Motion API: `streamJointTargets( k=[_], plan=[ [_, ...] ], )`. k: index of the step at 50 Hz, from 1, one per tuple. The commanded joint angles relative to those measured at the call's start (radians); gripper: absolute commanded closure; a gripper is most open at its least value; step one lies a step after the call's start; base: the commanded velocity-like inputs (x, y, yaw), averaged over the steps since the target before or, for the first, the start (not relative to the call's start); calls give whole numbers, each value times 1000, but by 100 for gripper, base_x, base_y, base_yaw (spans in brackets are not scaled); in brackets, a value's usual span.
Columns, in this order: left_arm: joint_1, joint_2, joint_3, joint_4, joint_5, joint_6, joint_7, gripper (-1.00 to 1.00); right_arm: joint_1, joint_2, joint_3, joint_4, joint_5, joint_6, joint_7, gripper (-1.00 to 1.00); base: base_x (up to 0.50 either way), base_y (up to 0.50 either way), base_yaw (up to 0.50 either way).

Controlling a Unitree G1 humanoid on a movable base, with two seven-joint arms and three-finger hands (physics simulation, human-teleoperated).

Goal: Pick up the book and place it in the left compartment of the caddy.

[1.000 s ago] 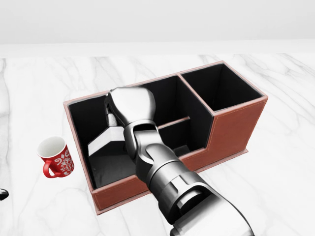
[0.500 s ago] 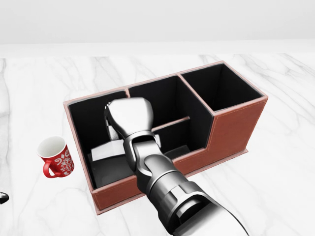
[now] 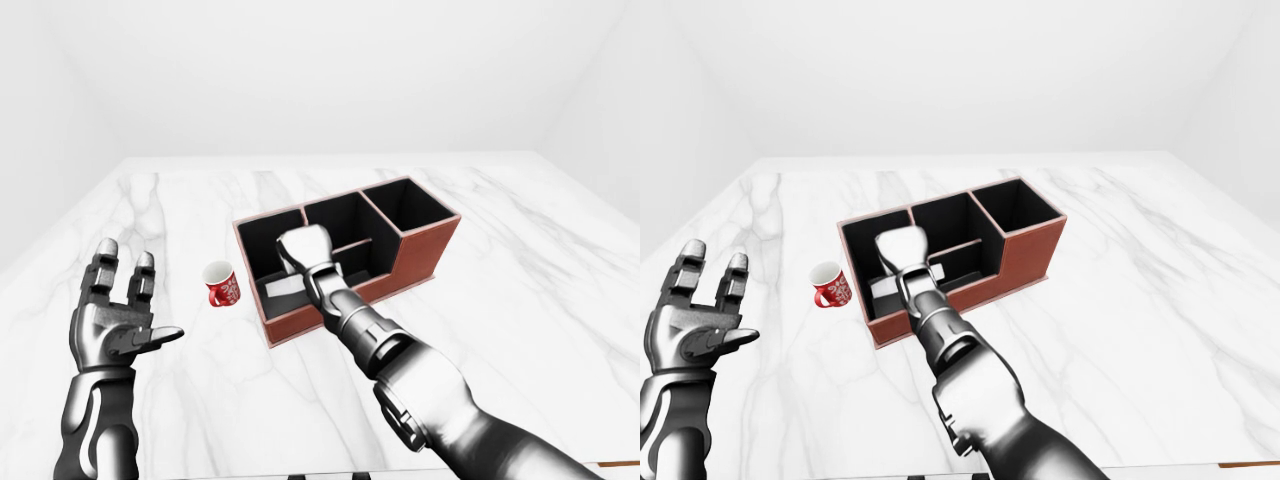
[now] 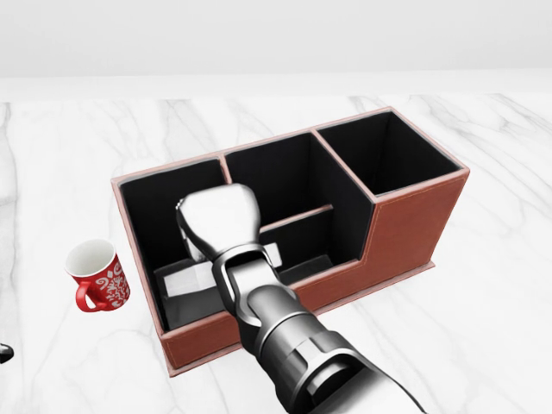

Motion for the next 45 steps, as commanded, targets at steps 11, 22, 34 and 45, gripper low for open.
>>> streamJointTargets(
  k=[11,22,34,45],
  plan=[
    [-4,0,-5,-3,2,5,6,-100,26,1,-55,28,51,0,0,100,0,0,0],
    [5,-3,0,-4,-1,0,-3,-100,37,11,-47,29,42,0,0,100,0,0,0],
    [5,-6,-3,-4,4,-2,-3,-100,54,14,-43,31,24,0,0,100,0,0,0],
    [17,-14,-5,-13,6,-9,-9,-100,60,17,-45,31,20,0,5,-100,0,0,0]
  ],
)
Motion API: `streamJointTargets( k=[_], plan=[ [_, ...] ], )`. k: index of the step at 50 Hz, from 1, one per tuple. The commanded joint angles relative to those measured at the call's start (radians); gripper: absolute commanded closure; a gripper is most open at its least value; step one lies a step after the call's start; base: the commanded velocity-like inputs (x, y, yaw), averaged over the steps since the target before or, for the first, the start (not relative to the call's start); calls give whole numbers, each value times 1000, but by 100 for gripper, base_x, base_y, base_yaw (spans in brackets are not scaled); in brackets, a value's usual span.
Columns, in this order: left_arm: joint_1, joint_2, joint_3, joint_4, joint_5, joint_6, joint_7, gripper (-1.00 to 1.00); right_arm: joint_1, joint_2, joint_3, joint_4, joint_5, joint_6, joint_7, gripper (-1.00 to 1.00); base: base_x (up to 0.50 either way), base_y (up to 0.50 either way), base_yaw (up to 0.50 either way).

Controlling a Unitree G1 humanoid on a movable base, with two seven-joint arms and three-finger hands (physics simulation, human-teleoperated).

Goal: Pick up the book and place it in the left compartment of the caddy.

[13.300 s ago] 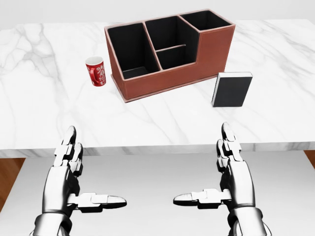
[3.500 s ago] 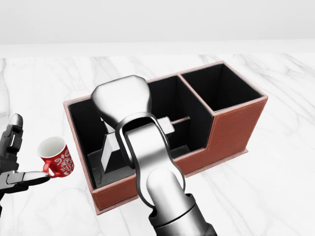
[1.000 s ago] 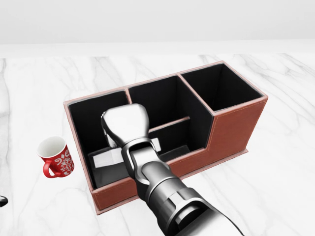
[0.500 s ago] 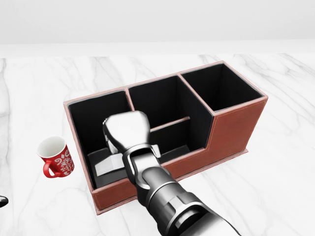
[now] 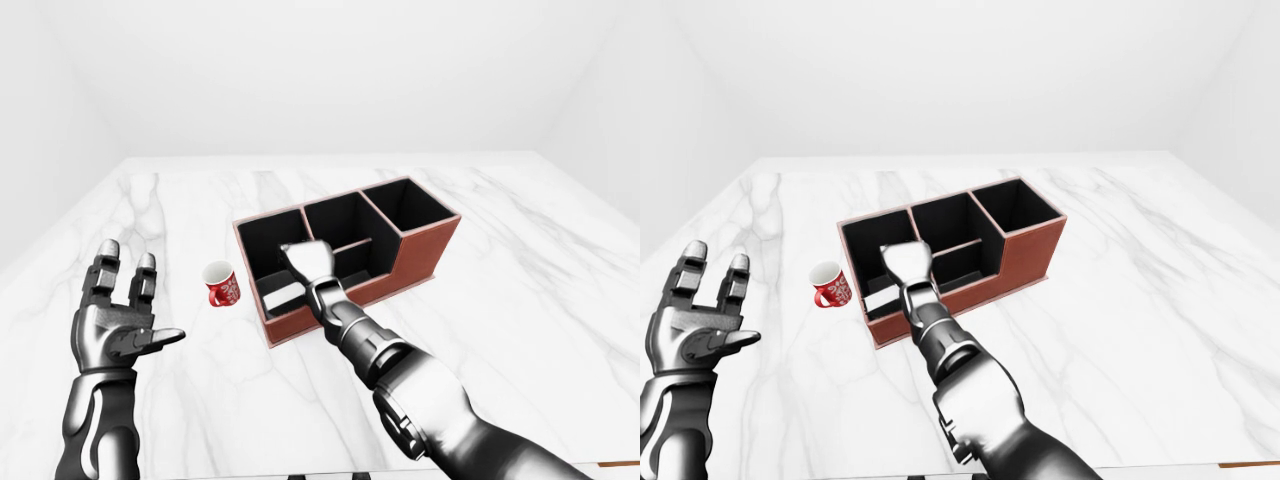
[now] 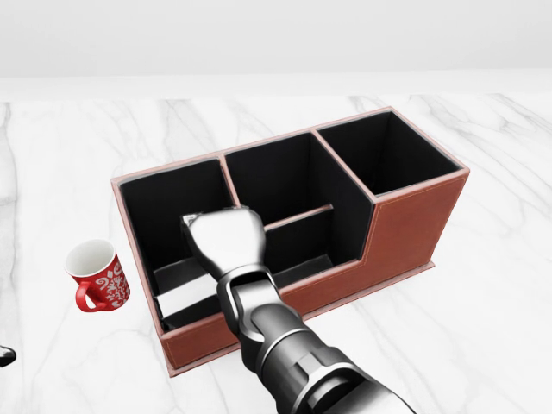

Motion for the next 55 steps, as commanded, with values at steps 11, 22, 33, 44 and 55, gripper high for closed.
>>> streamJointTargets(
  k=[11,22,33,44,55],
  plan=[
    [17,-10,4,-12,3,-4,-12,-100,12,2,-12,2,-4,0,5,-100,0,0,0],
    [20,-13,5,-16,4,-3,-14,-100,8,3,-14,-1,3,0,6,-100,0,0,0],
    [31,-19,12,-38,-8,3,-22,-100,-19,-7,-11,-39,60,0,77,-100,0,0,0],
    [28,-23,8,-49,-6,15,-21,-100,-11,-26,32,-170,120,0,250,-100,0,0,0],
    [22,-32,-16,-54,15,12,-10,-100,276,-70,137,-654,-165,0,848,-100,0,0,0]
  ],
)
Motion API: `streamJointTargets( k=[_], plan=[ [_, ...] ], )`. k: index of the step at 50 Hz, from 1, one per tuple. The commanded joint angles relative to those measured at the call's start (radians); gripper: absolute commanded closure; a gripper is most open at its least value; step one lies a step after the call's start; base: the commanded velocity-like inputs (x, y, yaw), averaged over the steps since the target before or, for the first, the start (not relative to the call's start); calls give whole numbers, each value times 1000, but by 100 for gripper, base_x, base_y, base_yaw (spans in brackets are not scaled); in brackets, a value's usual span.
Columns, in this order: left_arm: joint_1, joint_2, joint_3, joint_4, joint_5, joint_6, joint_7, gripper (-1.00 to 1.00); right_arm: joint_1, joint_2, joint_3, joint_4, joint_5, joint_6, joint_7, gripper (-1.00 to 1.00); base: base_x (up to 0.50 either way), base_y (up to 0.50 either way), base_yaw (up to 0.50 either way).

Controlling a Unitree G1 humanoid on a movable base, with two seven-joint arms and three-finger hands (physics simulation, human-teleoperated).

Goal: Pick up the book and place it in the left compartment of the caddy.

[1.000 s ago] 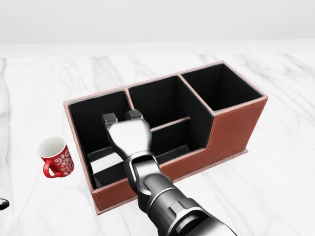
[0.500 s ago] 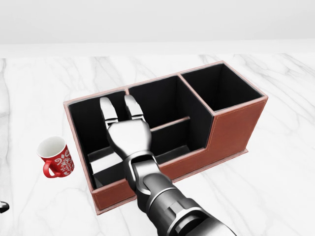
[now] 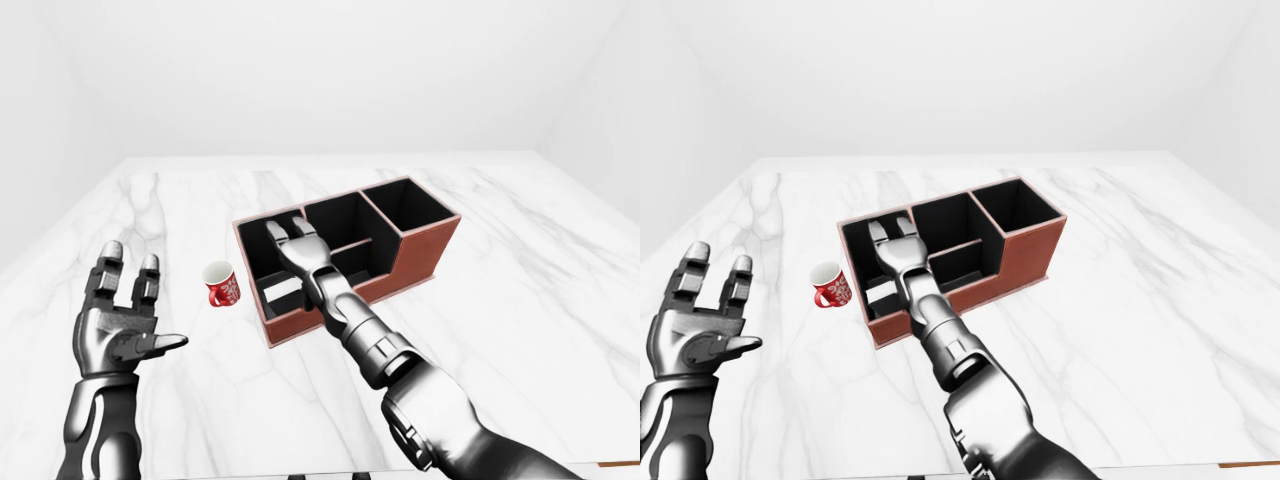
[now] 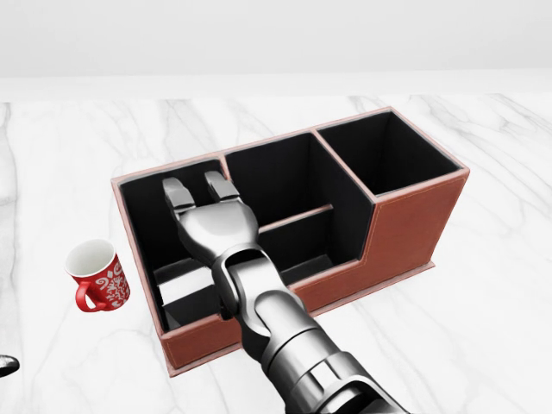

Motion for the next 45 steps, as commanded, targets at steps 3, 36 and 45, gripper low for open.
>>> streamJointTargets(
  k=[3,36,45],
  plan=[
    [-6,-9,-23,-7,18,-3,12,-100,330,-59,90,-573,-287,0,697,-100,0,0,0],
    [-64,-37,-151,-1,113,-38,119,-100,578,-218,-243,-1879,-78,0,807,-100,0,0,0],
    [-67,-46,-176,-14,151,-39,142,-100,609,-326,-337,-1956,278,0,807,-100,0,0,0]
  ],
)
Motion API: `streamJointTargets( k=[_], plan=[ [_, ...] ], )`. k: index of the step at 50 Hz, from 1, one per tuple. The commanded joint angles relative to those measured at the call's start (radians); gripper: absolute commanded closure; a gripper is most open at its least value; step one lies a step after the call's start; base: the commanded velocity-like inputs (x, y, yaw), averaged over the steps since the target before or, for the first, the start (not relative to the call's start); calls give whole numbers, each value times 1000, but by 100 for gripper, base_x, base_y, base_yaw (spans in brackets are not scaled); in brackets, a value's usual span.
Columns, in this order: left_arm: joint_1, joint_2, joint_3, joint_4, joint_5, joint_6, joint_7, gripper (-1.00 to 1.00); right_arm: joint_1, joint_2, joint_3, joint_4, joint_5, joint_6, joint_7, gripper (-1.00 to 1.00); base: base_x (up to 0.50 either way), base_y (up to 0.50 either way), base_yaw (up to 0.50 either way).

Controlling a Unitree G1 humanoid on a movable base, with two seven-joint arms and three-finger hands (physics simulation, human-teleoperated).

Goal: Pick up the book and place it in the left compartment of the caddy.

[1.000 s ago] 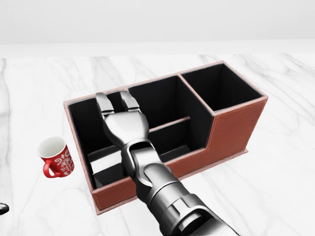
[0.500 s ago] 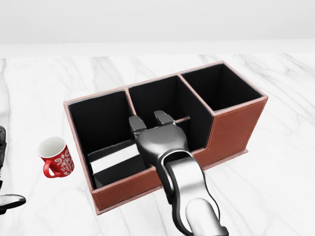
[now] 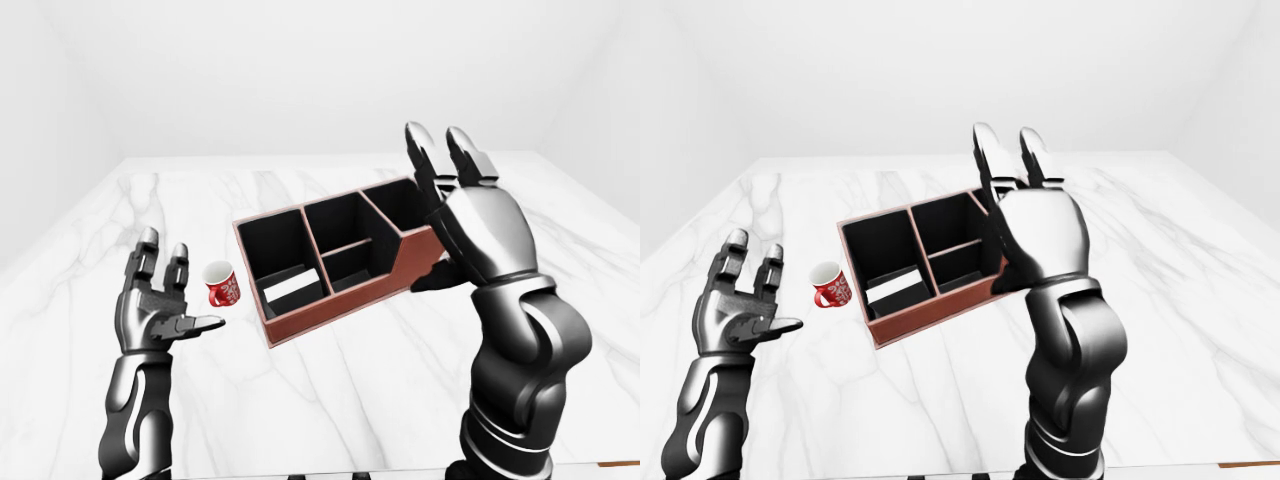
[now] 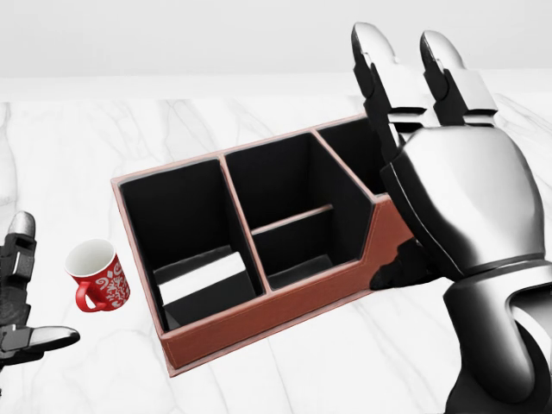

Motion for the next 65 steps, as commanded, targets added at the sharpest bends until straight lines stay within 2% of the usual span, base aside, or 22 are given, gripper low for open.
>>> streamJointTargets(
  k=[1,5,8,11,17,19,28,31,38,55,65],
  plan=[
    [-14,-11,-38,-7,46,-5,36,-100,50,-102,-133,-176,402,0,0,-100,0,0,0],
    [-27,-13,-57,1,66,-5,45,-100,111,-120,-200,-201,658,0,-1,-100,0,0,0],
    [-36,-13,-69,9,81,-7,51,-100,156,-127,-227,-186,801,0,-122,-100,0,0,0],
    [-45,-16,-82,14,101,-12,62,-100,185,-136,-240,-172,900,0,-213,-100,0,0,0],
    [-44,-19,-92,11,118,-16,69,-100,245,-131,-263,-162,1057,0,-337,-100,0,0,0],
    [-43,-23,-98,16,130,-24,69,-100,281,-118,-268,-165,1093,0,-372,-100,0,0,0],
    [-22,-39,-110,7,161,-55,80,-100,388,-85,-295,-176,1172,0,-434,-100,0,0,0],
    [-19,-43,-112,5,168,-66,88,-100,451,-53,-311,-200,1195,0,-447,-100,0,0,0],
    [21,-60,-115,-27,193,-107,97,-100,521,-8,-327,-185,1210,0,-473,-100,0,0,0],
    [133,-111,-107,-153,218,-108,84,-100,554,16,-345,-176,1241,0,-496,-100,0,0,0],
    [187,-133,-87,-216,199,-108,50,-100,609,56,-378,-151,1307,0,-492,-100,0,0,0]
  ],
)
